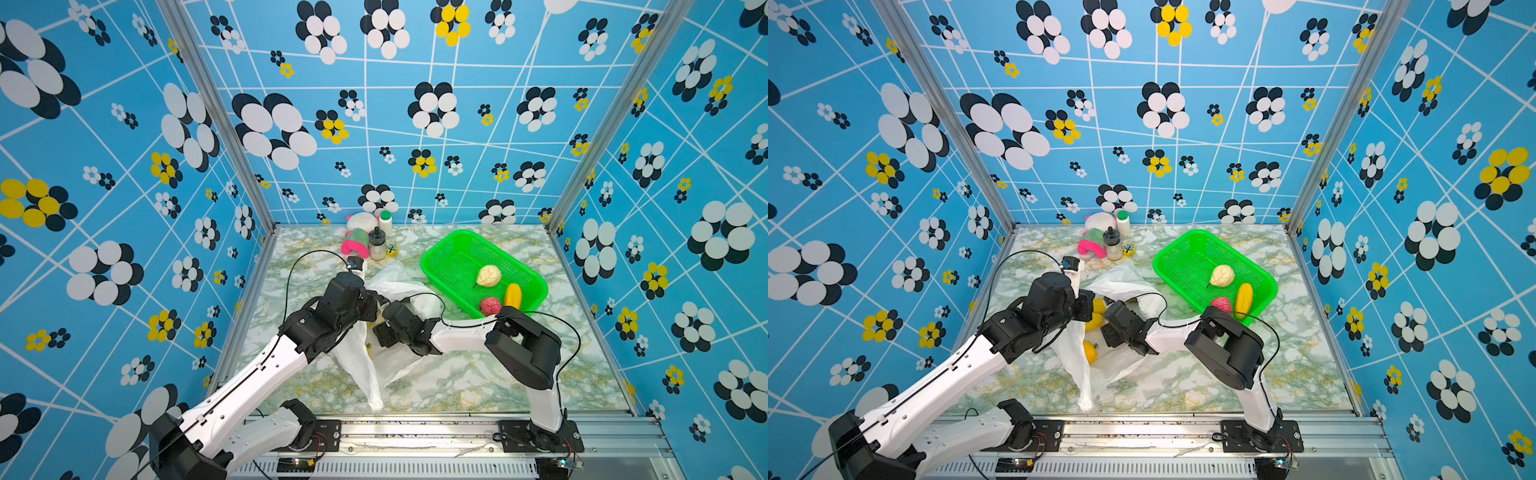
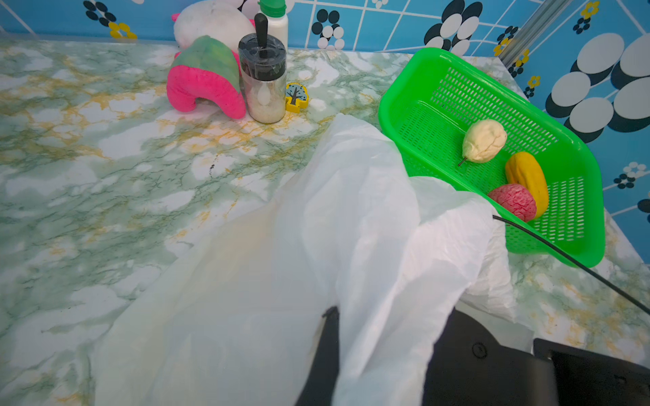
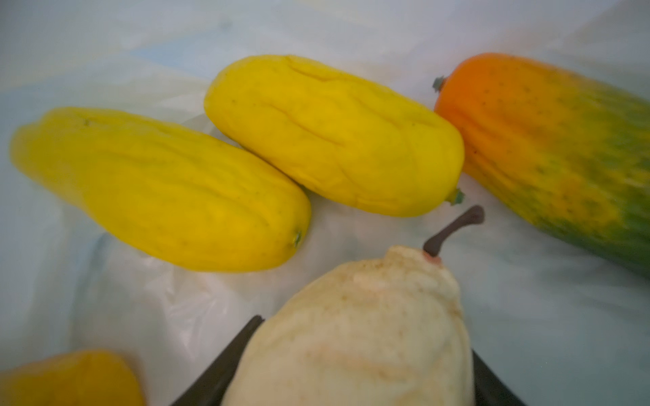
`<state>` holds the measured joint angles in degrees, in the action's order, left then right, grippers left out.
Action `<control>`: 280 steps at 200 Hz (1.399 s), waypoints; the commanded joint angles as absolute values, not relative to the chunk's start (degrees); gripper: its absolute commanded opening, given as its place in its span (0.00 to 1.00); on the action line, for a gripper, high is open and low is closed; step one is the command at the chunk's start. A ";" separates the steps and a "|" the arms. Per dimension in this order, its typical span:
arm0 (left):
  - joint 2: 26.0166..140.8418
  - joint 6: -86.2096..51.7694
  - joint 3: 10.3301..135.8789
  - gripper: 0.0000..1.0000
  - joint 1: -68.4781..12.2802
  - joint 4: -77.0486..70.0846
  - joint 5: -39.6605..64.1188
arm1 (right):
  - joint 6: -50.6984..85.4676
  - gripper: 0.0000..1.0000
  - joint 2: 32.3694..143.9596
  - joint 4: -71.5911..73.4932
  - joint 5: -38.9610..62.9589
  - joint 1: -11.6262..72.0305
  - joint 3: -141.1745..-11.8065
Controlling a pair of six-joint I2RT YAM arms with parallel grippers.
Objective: Untie the knot of the plastic bag and take out the fruit
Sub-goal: Pick up the fruit from the plastic bag, then place the fruit in the basket.
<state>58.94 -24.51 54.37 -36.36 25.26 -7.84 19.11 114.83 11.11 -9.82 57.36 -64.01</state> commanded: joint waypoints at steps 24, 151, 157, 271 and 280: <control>56.26 -25.70 52.15 0.00 -35.86 22.45 -3.41 | 19.89 0.59 111.37 11.42 -6.65 57.92 -61.88; 57.31 -24.96 51.56 0.00 -35.86 22.05 0.00 | 22.29 0.42 87.41 14.41 -3.37 58.01 -51.49; 57.26 -25.13 51.22 0.00 -35.86 21.68 -0.04 | 22.32 0.42 86.20 14.87 -3.26 58.01 -50.69; 57.52 -25.49 51.43 0.00 -35.89 22.06 0.40 | 16.63 0.42 45.91 11.33 -18.34 57.14 -35.42; 57.33 -25.58 50.88 0.00 -35.92 21.54 0.50 | 15.89 0.42 43.97 10.00 -21.93 56.75 -34.94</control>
